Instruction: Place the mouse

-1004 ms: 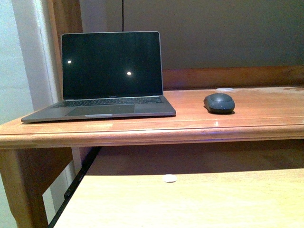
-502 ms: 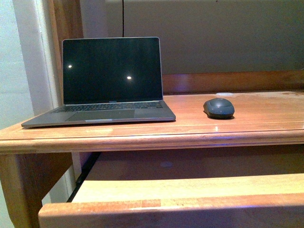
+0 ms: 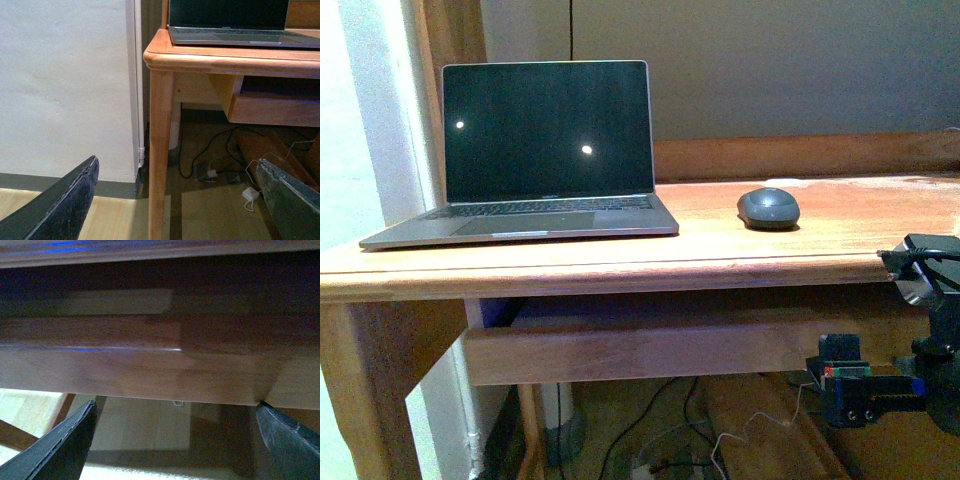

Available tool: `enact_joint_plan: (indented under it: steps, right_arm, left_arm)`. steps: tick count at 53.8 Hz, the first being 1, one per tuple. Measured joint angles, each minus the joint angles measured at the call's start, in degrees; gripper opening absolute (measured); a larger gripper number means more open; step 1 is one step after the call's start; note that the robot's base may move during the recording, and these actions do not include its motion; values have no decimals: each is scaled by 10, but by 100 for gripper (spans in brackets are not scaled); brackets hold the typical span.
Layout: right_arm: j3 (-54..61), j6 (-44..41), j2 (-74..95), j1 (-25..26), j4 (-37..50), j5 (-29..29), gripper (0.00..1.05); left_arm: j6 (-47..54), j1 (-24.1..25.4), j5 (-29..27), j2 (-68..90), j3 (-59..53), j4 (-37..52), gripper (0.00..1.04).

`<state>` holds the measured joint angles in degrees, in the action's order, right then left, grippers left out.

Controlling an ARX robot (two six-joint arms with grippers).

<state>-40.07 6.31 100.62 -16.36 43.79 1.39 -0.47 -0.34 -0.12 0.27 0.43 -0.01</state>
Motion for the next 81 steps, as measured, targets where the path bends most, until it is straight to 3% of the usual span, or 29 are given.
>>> enact_joint_plan:
  steps: [8,21,35,49,55,57,62,65,75,79,81]
  right_arm:
    - [11,26,-36,16,0,47,97]
    - [147,94,-261,85,-22,143,97]
    - [297,178,-571,149,-174,190,97]
    - [344,201,-861,146,-398,192,97]
    - [358,84,-946,82,-434,-16,81]
    - [360,49,-956,80,-435,-52,76]
    - [364,-18,-970,144,-440,-21,58]
    - [368,-32,-975,156,-440,-19,50]
    - [382,-51,-990,161,-439,-14,22]
    - [392,-57,-1000,162,-439,-14,4]
    - [392,-60,-1000,162,-439,-14,3]
  left_arm:
    - [0,0,0,0,0,0,97]
    - [0,0,0,0,0,0,97]
    - [0,0,0,0,0,0,97]
    - [0,0,0,0,0,0,97]
    - [0,0,-1,0,0,0,97]
    - [0,0,0,0,0,0,97]
    - [0,0,1,0,0,0,97]
    - [0,0,1,0,0,0,97]
    - [0,0,1,0,0,0,97]
    - [0,0,1,0,0,0,97]
    - [0,0,1,0,0,0,97]
